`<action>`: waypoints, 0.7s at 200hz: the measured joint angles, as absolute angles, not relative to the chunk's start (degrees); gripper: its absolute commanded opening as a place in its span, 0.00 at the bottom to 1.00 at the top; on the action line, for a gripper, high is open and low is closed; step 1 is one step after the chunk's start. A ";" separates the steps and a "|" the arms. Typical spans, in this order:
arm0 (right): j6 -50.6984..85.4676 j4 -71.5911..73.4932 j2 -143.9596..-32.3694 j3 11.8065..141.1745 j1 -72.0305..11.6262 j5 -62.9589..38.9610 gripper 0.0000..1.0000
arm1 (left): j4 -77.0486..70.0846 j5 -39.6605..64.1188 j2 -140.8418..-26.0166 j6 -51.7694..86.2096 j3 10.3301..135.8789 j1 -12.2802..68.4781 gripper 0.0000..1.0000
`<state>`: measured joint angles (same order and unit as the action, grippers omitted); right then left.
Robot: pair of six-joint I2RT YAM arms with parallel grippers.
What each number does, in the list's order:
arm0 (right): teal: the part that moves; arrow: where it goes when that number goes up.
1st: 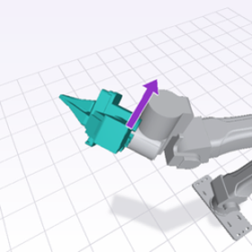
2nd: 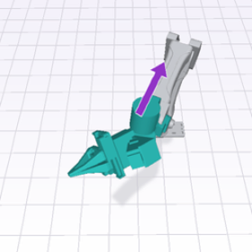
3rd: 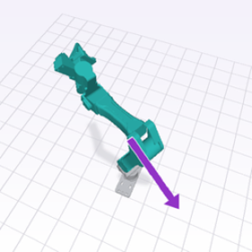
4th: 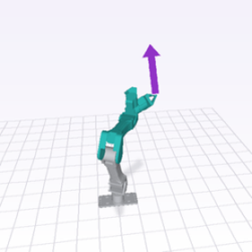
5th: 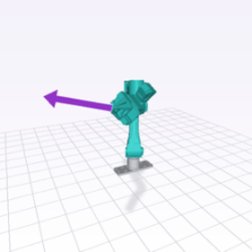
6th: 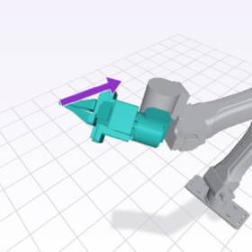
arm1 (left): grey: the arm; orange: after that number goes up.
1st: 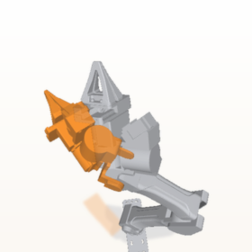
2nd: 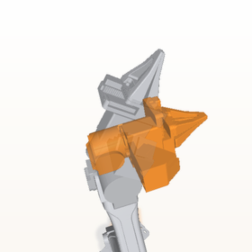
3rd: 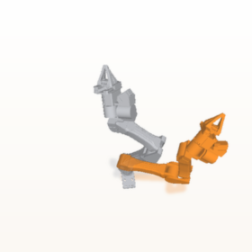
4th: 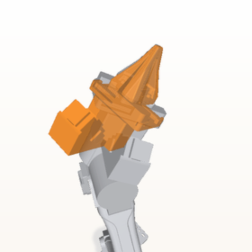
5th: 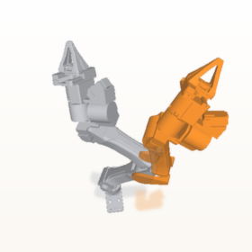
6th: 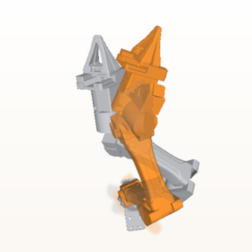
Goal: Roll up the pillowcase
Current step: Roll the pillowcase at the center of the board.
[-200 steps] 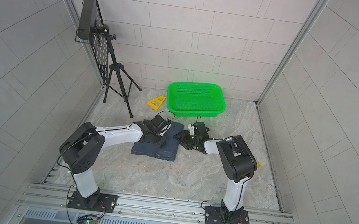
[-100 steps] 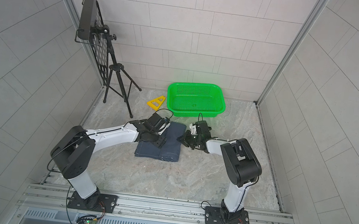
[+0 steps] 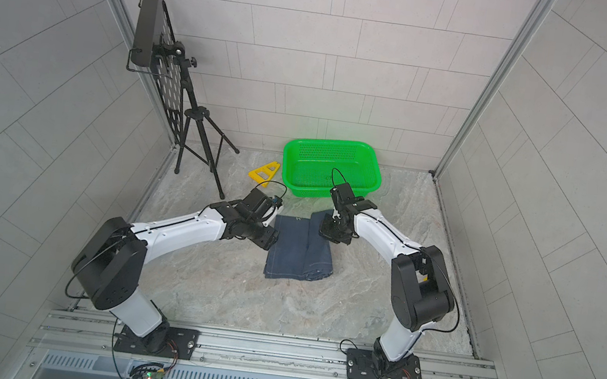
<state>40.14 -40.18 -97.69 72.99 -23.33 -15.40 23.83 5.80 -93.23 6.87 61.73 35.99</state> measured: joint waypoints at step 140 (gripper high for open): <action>36.53 -51.94 -104.99 84.20 -32.62 -3.86 0.25 | 22.09 7.92 -89.41 9.21 55.68 33.50 0.71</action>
<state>36.53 -51.94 -104.99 84.20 -32.62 -3.86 22.09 7.92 -89.41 9.21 55.68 33.50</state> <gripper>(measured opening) 0.249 0.710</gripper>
